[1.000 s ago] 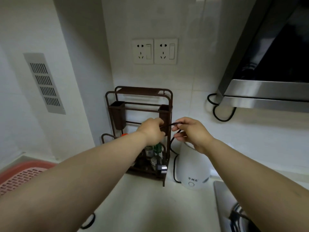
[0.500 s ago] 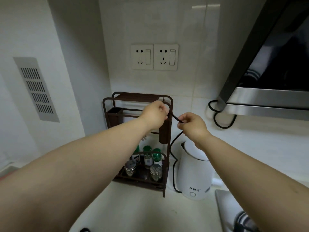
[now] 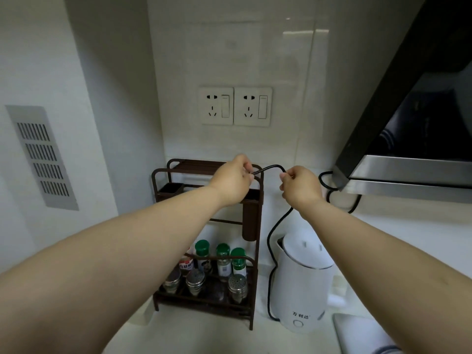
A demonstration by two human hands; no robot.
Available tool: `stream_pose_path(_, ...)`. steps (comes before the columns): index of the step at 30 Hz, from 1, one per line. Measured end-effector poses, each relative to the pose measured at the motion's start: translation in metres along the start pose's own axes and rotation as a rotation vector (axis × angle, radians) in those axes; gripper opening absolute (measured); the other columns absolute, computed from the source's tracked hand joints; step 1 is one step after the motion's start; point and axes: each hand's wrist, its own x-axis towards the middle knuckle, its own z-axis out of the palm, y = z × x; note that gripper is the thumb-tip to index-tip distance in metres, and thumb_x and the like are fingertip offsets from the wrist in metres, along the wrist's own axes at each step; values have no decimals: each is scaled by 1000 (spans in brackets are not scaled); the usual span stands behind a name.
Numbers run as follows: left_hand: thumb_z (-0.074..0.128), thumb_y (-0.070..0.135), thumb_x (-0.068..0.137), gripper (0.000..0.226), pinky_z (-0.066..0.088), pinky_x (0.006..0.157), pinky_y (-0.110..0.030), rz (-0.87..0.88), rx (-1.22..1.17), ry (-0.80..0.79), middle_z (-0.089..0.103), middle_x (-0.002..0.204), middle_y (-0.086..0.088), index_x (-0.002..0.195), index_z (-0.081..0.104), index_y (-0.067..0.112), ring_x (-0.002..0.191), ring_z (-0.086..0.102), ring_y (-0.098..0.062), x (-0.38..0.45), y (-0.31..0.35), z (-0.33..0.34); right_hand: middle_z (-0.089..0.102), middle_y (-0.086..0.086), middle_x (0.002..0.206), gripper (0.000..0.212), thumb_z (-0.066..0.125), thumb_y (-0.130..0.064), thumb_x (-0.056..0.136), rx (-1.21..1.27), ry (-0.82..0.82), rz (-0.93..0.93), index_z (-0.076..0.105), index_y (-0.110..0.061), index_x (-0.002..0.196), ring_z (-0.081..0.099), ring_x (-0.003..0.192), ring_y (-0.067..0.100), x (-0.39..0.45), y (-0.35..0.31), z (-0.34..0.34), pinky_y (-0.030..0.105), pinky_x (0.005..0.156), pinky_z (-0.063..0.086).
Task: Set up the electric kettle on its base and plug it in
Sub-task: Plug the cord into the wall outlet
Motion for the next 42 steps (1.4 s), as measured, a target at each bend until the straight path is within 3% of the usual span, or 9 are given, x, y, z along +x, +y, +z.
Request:
stream_pose_path(3, 54, 10, 92, 16, 54, 63, -32, -54, -153, -11, 56, 76, -3, 80, 52, 19, 69, 57, -20, 15, 8, -11, 66, 14, 103, 20, 49, -18, 92, -61, 12, -7, 59, -8, 107, 63, 93, 32, 10, -5, 4, 43, 83, 54)
stream_pose_path(6, 58, 4, 91, 18, 52, 44, -16, -196, -503, -52, 54, 76, -3, 78, 56, 16, 62, 53, -12, 36, 20, -21, 60, 6, 87, 30, 47, -2, 87, -141, 21, -49, 50, -15, 114, 57, 75, 25, 18, -8, 7, 28, 56, 44)
stream_pose_path(11, 62, 10, 90, 6, 60, 67, -24, -348, -943, -88, 57, 92, -9, 88, 58, 5, 84, 57, -17, 63, 32, -30, 60, 9, 85, 29, 44, -2, 84, -281, -28, -204, 50, -15, 110, 57, 74, 28, 32, -16, 12, 29, 58, 45)
stream_pose_path(14, 62, 8, 89, 4, 61, 69, -28, -347, -1053, -124, 61, 96, -11, 89, 61, 5, 89, 60, -20, 71, 31, -33, 63, 8, 88, 15, 48, -25, 93, -345, -45, -273, 56, -14, 100, 58, 78, 28, 43, -20, 13, 32, 65, 47)
stream_pose_path(19, 62, 6, 89, 32, 58, 79, -28, -255, -964, -43, 59, 105, -13, 119, 53, -1, 93, 60, -21, 85, 22, -28, 60, -1, 92, 23, 47, -28, 95, -158, -87, -389, 61, -15, 109, 57, 86, 20, 55, -29, 20, 31, 74, 48)
stream_pose_path(28, 50, -2, 93, 29, 54, 91, -38, -137, -788, 18, 56, 121, -23, 121, 48, 5, 90, 61, -30, 89, 23, -19, 64, -2, 87, 23, 51, -21, 95, 106, -236, -250, 65, -16, 112, 52, 64, 9, 70, -41, 4, 20, 61, 46)
stream_pose_path(34, 62, 12, 89, 31, 57, 74, -25, -193, -695, 125, 60, 103, -15, 118, 51, 4, 71, 61, -15, 95, 29, -19, 66, 1, 76, 20, 56, -20, 89, 136, 130, -176, 74, -15, 97, 66, 81, 26, 76, -30, -12, 38, 84, 56)
stream_pose_path(37, 69, 20, 85, 40, 57, 74, -26, -186, -678, 79, 62, 98, -13, 117, 55, 1, 73, 62, -16, 95, 34, -16, 64, -4, 61, 17, 58, -19, 87, 160, 137, -204, 70, -27, 79, 65, 67, 22, 73, -32, -11, 37, 77, 57)
stream_pose_path(42, 64, 19, 89, 29, 52, 62, -22, -161, -681, 121, 64, 94, -10, 113, 57, 4, 66, 58, -13, 95, 39, -17, 64, -9, 67, 17, 61, -18, 87, 148, 80, -262, 74, -13, 97, 61, 55, 11, 70, -39, 0, 27, 66, 53)
